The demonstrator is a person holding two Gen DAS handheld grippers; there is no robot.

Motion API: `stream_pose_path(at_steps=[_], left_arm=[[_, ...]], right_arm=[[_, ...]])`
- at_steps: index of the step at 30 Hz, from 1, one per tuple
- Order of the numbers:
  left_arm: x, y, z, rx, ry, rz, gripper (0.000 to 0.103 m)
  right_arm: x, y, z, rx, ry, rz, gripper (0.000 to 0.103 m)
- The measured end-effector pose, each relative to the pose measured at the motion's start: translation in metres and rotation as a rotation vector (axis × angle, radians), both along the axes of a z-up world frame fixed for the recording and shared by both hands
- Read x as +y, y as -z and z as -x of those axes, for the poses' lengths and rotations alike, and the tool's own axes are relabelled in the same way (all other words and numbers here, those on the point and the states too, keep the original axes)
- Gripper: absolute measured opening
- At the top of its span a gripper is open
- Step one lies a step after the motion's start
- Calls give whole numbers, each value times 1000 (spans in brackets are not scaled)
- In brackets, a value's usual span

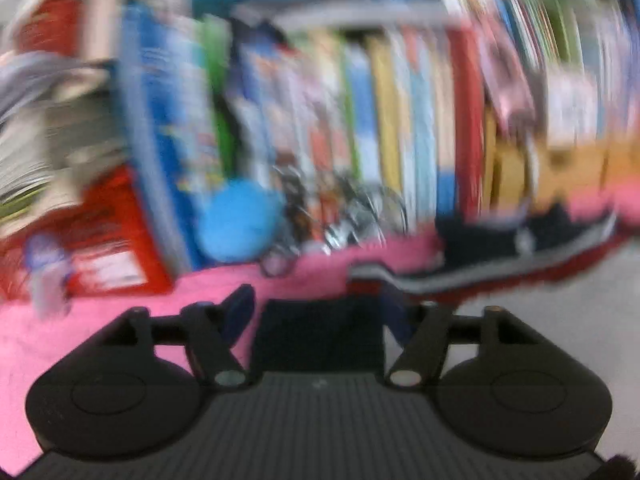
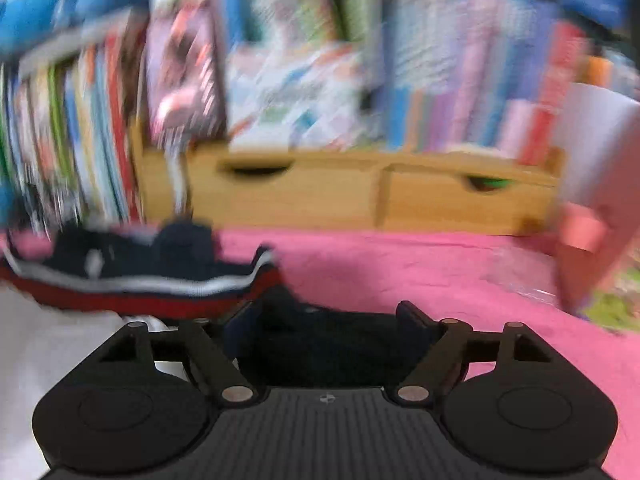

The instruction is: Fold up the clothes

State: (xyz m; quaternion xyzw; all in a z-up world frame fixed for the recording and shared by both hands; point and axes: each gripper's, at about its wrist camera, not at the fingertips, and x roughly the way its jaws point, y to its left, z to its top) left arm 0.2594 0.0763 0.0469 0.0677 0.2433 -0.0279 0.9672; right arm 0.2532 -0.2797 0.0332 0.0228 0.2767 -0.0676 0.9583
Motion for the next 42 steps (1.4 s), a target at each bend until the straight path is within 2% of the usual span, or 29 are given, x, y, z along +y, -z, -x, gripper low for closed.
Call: stream_pose_path(at_steps=[3,5,7,8,10,12,13,15,16,18,19,20,23,28,29,30,31,32,34,36,37,39,40,42], left_arm=[[17,-19,53,-74,-8,-15,72],[20,-19,93,-93,33,8,72],[8,-6,125,-60,82,14,72],[0,3,133,-35,94,1,73],[-16,25,138,25,102,-44,73],[-21,42,133,74,60,-75,70],[-19,49,128,97,18,-91,70],[-11,54,118,131,-27,-61,72],[-9,55,115,130,-29,-71,75],[-11,57,115,111,-22,-132,78],[-13,58,115,102,-25,-162,78],[-14,58,116,96,-31,-184,78],[-12,60,116,94,-37,-181,79],[-6,60,114,103,-43,-146,82],[-4,60,114,105,-44,-136,82],[-2,60,113,109,-44,-119,83],[1,59,112,114,-43,-99,83],[6,59,112,117,-39,-76,83],[16,58,116,96,-40,-86,82],[25,54,126,53,-22,-132,81],[29,51,131,34,-3,-144,81],[33,43,146,-5,52,-147,80],[32,40,153,-26,86,-151,79],[24,36,172,-66,200,-170,79]], right_arm=[[-8,-28,50,-79,-2,-46,81],[5,-40,83,-110,-78,-82,81],[29,-45,114,-126,-166,-111,79],[48,-44,125,-122,-221,-122,74],[84,-40,140,-102,-325,-161,65],[119,-31,143,-43,-411,-223,61],[135,-26,143,-14,-441,-242,56],[146,-13,137,33,-426,-181,48],[152,-7,134,57,-418,-151,42],[163,6,128,103,-402,-90,27],[167,12,126,123,-393,-60,10],[159,12,127,117,-374,-27,1],[130,15,132,117,-247,130,1],[48,24,145,120,-25,364,2],[41,27,147,120,-18,430,2],[35,30,149,124,-10,499,8],[34,38,148,165,18,586,11],[33,45,147,201,39,665,9],[31,46,161,169,-13,698,11],[38,34,183,94,-104,667,24],[45,26,196,42,-162,654,25],[59,11,220,-59,-281,629,43],[72,8,230,-93,-362,626,56],[100,3,243,-140,-526,620,57]])
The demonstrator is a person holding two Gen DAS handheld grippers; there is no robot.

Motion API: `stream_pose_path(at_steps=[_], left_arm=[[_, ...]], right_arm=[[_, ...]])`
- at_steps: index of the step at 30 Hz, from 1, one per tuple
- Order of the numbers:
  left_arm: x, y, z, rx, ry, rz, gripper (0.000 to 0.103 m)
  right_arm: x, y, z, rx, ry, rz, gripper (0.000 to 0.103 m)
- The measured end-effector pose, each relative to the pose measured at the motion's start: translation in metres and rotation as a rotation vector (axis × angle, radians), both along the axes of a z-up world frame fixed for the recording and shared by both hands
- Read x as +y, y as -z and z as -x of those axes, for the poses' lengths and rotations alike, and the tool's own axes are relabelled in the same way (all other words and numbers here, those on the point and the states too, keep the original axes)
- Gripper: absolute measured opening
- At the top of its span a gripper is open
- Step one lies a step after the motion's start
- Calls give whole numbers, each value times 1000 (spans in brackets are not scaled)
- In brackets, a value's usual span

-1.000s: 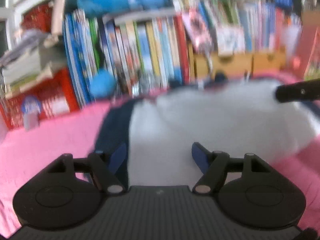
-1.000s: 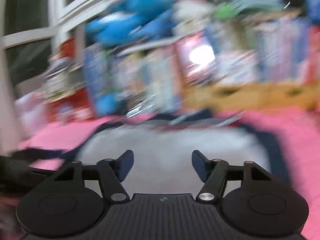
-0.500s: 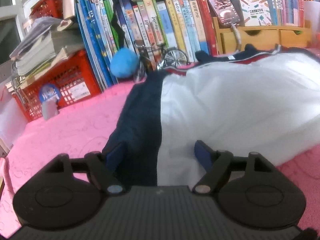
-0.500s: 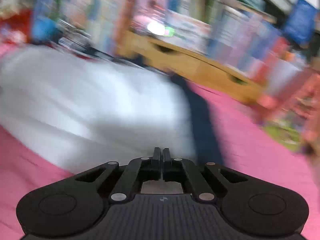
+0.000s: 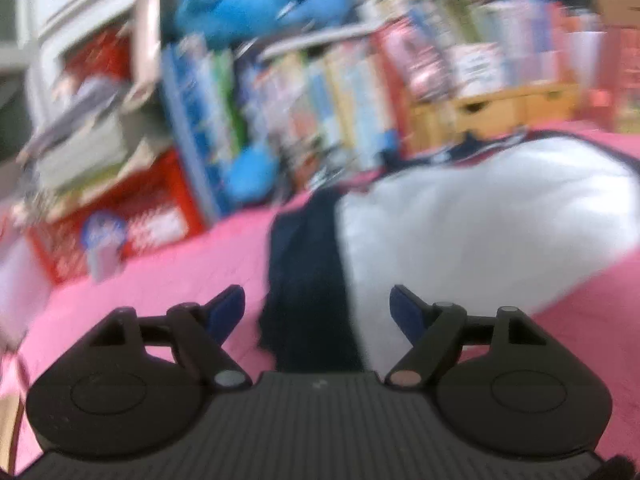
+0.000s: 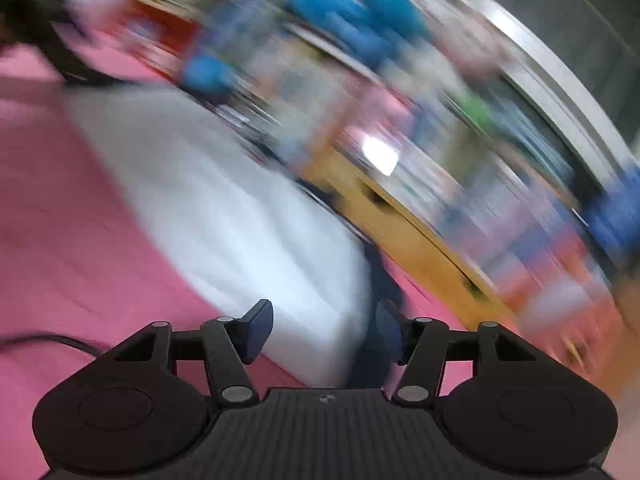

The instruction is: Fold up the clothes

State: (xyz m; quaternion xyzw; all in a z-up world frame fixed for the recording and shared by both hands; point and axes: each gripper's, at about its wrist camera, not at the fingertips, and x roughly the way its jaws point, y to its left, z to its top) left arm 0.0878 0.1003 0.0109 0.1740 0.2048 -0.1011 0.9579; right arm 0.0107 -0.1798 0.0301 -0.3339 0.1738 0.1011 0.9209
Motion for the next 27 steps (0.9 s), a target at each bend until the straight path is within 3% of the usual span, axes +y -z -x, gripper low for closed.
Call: stream_pose_path(at_steps=[5,9,11,13,15,17,22,24,25,26,27], left_arm=[[-48,6,35,-17,289,-165,80],[-84,31,32,-14,403,-315,77],[-95,38,24,-45,421,-335,72],[-104,38,11,-30,416,-327,48],[-104,30,-2,10,419,-255,27],[-99,22,-5,22,428,-195,21],[-95,6,4,-25,469,-186,19],[-102,8,7,-52,476,-241,24],[-108,13,8,-78,480,-296,29],[-115,20,9,-106,486,-350,40],[-122,27,9,-128,497,-395,51]], right_arm=[[60,14,-6,55,-220,83,57],[76,18,-27,57,-233,89,49],[74,14,-34,65,-218,53,47],[72,14,-34,59,-225,59,47],[72,17,-31,40,-249,104,47],[77,24,-24,-2,-275,178,48],[91,36,-42,-135,-291,329,51],[95,39,-54,-160,-292,388,44],[97,41,-58,-161,-298,412,35],[99,41,-60,-163,-309,424,26],[100,39,-60,-166,-317,425,26]])
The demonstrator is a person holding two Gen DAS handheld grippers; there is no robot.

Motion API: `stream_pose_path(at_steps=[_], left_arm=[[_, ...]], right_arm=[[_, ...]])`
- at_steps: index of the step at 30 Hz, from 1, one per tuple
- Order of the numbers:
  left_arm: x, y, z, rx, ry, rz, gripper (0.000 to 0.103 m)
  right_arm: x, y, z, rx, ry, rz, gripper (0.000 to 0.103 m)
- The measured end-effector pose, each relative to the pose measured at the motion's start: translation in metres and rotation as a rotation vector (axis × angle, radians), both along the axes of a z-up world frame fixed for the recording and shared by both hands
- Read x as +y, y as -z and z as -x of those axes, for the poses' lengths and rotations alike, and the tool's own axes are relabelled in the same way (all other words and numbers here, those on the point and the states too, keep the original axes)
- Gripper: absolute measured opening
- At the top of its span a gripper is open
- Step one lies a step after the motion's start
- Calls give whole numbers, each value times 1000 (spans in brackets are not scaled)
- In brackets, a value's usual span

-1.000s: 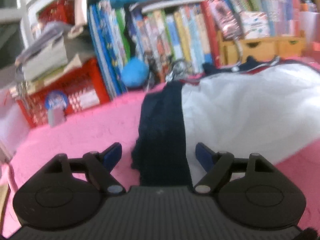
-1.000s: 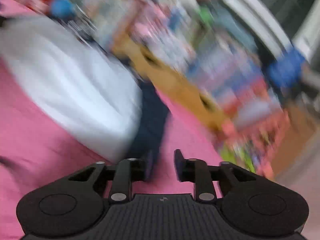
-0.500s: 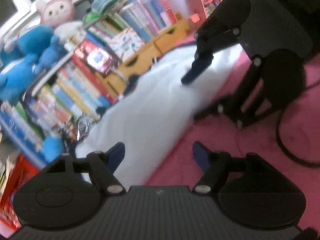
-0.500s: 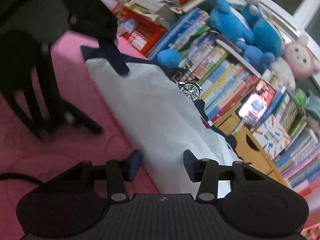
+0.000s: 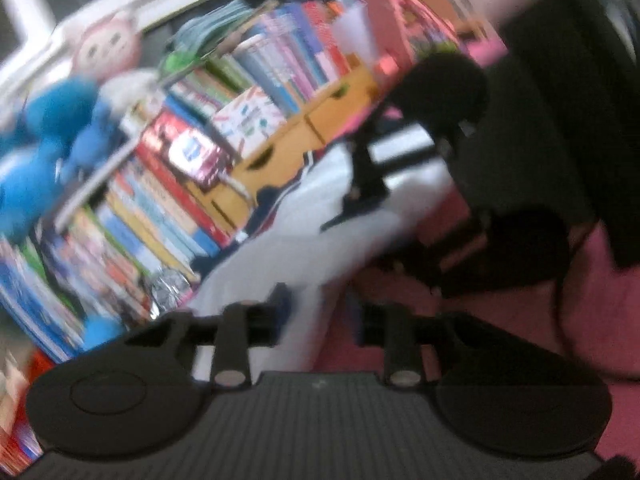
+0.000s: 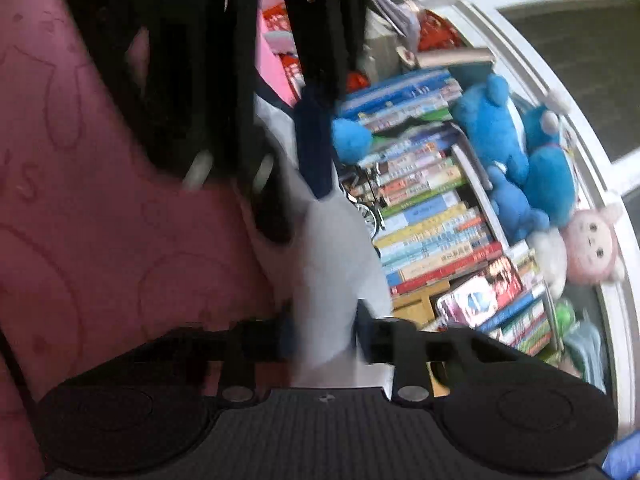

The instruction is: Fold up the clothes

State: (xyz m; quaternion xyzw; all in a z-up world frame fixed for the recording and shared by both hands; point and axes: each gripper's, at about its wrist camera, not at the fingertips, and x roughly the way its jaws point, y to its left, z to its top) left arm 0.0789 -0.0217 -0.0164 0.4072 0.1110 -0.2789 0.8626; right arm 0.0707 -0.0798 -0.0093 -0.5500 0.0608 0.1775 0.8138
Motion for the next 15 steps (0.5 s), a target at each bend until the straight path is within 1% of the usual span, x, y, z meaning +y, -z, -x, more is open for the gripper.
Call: stream_pose_path(at_steps=[2,3,4,5,7,8,9,11,12,15], left_arm=[[-12,13,-5,-23,22,-61,52],[-18,20,-10,-35,22,-106,51],[-22,26,-16,-56,7,-150,41],[-24,30,-22,-79,-18,-191,23],[-21,39,-34,-114,-49,-274,20],[-18,41,-38,-112,-58,-298,14],[-12,43,-40,-111,-76,-319,12],[2,47,-44,-109,-113,-355,8],[10,48,-45,-105,-128,-365,7],[31,48,-47,-85,-176,-368,7]], right_arm=[[1,-3,-1,-4,-11,1,26],[0,-4,-2,-6,-14,1,26],[-1,-3,-4,2,-16,7,26],[-1,0,-5,5,-21,22,26],[-4,9,-6,3,-39,71,25],[-7,14,-6,-6,-42,102,20],[-11,15,-8,-4,-36,107,19],[-21,16,-10,-2,-22,121,18],[-31,17,-12,-9,-8,143,18],[-64,19,-17,4,62,162,15]])
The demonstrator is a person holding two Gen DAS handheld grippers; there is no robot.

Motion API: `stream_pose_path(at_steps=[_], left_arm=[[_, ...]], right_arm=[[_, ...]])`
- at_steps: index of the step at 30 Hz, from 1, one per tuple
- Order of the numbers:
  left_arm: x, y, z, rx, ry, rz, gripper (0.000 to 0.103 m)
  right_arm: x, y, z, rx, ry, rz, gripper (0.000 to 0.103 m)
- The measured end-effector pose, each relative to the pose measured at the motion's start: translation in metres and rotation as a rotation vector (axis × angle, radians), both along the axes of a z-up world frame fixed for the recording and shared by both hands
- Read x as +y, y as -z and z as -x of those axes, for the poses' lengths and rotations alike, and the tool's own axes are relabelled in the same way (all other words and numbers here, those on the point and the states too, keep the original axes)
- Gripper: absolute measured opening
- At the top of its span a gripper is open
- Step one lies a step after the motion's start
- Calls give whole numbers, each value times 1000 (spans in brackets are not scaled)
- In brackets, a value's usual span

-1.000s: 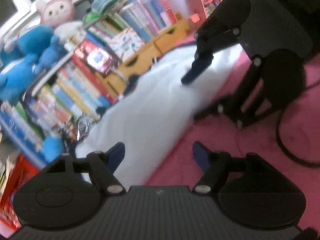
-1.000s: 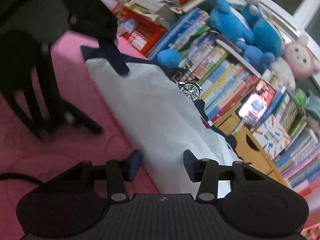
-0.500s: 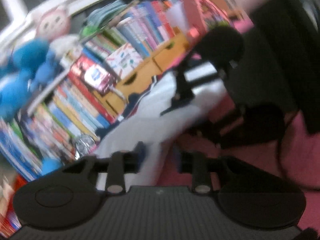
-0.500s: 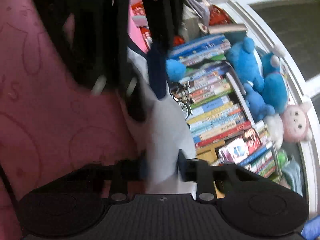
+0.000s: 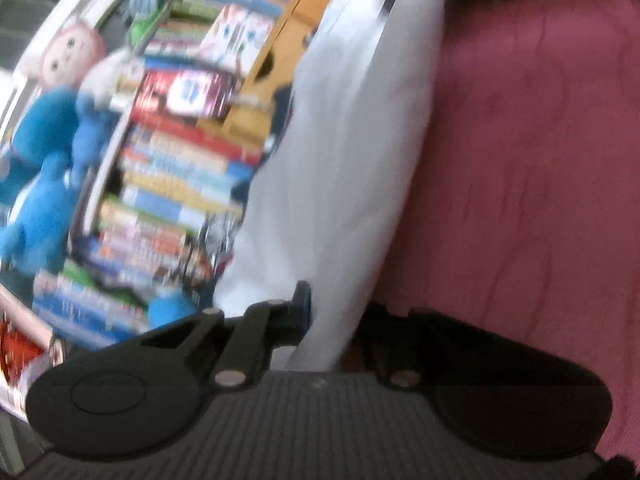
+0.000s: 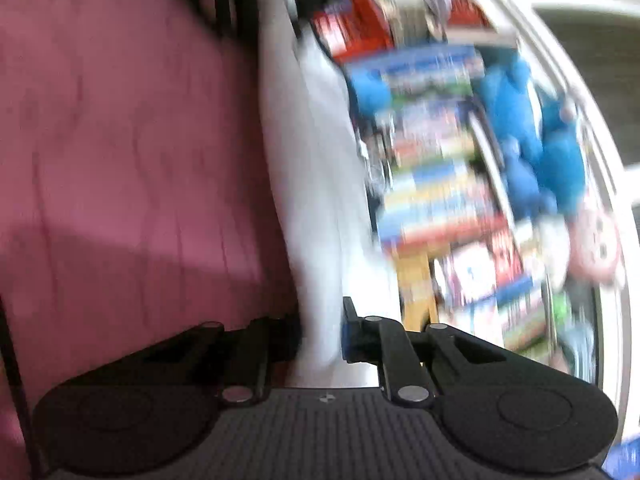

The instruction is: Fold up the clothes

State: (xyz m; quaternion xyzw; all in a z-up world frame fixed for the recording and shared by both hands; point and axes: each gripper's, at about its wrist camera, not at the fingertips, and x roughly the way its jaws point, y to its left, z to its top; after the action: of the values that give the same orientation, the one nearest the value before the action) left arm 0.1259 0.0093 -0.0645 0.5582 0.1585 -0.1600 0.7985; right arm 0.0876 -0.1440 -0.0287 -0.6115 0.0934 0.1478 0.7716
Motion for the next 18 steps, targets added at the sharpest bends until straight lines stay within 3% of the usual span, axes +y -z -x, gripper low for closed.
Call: stream_pose_path(at_steps=[3,6,10,14,18], left_arm=[[9,2,-3,-3,-41,21,3],[0,7,-11,-39,-87,17,2],[4,-6,-9,-60,-116,30,3],[20,-34,35,-102,-79,63,3],[36,-66,92,-134,-26,112,3]], right_arm=[[-36,0,-7,13,110,-1,13],[-54,-3,-19,42,208,-72,12],[-50,-5,-16,11,202,1,10],[-64,-28,10,-57,180,6,10],[-72,-50,67,-106,140,-30,10]])
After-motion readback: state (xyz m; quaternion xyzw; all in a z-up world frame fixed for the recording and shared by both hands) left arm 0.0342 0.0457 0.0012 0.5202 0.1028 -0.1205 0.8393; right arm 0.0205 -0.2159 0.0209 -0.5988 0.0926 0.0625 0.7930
